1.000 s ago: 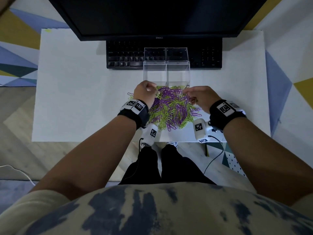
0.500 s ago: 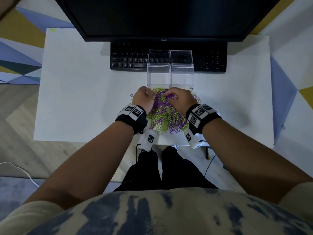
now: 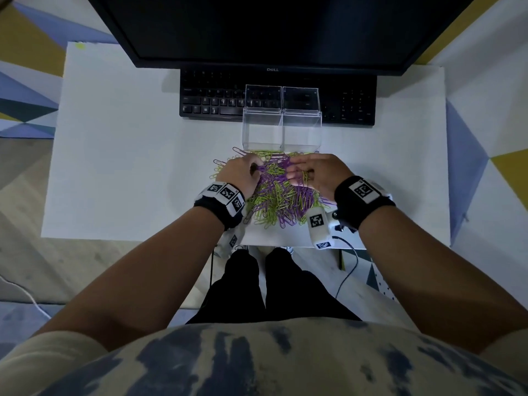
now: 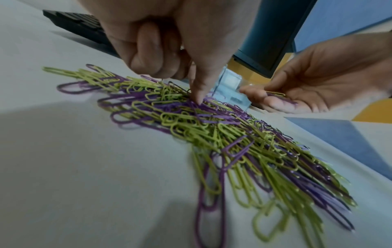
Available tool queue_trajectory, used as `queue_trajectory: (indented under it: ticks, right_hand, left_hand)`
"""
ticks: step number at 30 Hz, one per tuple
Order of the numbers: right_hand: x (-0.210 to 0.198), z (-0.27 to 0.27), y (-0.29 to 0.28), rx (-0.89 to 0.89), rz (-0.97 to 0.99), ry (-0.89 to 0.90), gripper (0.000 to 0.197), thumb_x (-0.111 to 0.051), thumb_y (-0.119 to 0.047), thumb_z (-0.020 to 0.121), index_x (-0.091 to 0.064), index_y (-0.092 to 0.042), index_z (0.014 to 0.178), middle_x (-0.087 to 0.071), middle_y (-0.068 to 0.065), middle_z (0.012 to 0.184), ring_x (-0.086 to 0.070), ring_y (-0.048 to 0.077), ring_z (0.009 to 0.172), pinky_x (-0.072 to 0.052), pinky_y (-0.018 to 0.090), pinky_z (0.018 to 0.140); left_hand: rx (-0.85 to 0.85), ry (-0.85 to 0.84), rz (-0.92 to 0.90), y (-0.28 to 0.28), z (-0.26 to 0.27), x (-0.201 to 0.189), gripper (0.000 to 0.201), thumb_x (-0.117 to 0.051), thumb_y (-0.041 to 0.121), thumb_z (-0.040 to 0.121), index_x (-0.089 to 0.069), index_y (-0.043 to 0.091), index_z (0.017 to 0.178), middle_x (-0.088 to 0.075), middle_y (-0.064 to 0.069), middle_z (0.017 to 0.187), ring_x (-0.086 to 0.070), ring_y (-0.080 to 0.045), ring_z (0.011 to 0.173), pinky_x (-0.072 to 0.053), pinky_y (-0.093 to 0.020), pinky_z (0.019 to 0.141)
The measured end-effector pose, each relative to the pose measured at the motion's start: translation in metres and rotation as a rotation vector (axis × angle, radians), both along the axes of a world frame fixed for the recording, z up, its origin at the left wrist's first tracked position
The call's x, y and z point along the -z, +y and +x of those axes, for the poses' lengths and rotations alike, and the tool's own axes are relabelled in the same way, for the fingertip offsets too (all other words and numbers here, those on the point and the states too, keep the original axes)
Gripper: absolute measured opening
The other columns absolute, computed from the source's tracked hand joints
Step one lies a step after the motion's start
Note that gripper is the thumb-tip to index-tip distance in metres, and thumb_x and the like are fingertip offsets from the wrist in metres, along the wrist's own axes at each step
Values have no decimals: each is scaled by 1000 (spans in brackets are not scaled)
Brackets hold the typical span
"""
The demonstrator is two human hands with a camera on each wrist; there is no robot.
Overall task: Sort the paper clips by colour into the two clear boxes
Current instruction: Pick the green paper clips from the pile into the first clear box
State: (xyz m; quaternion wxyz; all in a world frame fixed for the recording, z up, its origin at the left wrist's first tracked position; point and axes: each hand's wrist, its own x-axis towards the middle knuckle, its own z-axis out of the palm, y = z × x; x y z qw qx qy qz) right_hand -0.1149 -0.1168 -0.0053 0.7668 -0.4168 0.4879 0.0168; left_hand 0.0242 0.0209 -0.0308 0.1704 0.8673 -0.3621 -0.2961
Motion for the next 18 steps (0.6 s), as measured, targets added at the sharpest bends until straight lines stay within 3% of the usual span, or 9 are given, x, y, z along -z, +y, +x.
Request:
queue_trajectory:
  ticks: [3,5,8,10,12,14,16,18]
  right_hand:
    - [1,-3,-2,4,30,-15,30,-43,12,90,-54,11,118,-61,29,108,-64,33,90,-59,35,78]
    - [2,-2,-1,22,25,-22,29,-43,13,90,-56,9,116,-63,27,105,-67,30,86,-59,35,78]
    - [3,1,2,60,3,-51,27,-43,12,91,-58,6,112,-65,20,100,-67,24,80,-60,32,74]
    - [4,5,6,80,-23,-69,25,-44,11,91,-61,2,107,-67,16,98,-68,20,79,-58,27,70]
    - [4,9,10,92,-43,-92,25,-44,11,91,-62,0,104,-67,15,96,-68,20,82,-57,26,73]
    - [3,12,12,84,-77,-98,25,-44,12,91,-60,5,109,-66,14,94,-67,21,83,-56,26,76]
    - [3,12,12,62,-132,-57,28,-44,14,89,-57,9,113,-65,14,92,-65,20,79,-57,25,74]
    - [5,12,10,20,-220,27,30,-39,13,88,-60,6,109,-64,15,88,-63,21,73,-57,25,67]
  left_hand:
    - [-48,44,-58,1,-2,-4,16,-56,21,90,-62,24,105,-59,5,78,-43,-5,50,-31,-20,43]
    - [-61,92,-112,-2,-8,-11,15,-56,27,90,-63,21,101,-55,5,68,-48,-13,52,-40,-23,48]
    - [-14,179,-82,-11,-23,-23,30,-54,44,91,-66,17,96,-64,1,82,-61,-18,71,-50,-28,65]
    - [16,241,-11,-17,-32,-22,43,-52,52,90,-69,13,95,-65,0,92,-63,-17,82,-46,-25,70]
    - [-24,308,-27,-21,-37,-18,40,-54,48,90,-72,13,96,-67,-1,104,-64,-18,89,-45,-25,73]
    - [-76,348,-77,-21,-36,-15,29,-56,37,92,-74,14,92,-70,-4,105,-66,-19,83,-50,-30,75]
    - [-82,338,-88,-16,-31,-14,25,-56,30,92,-72,13,85,-71,-7,91,-60,-18,66,-52,-33,70]
    - [-8,311,-49,-7,-23,-16,23,-58,32,89,-67,14,79,-68,-5,81,-55,-15,61,-50,-31,65]
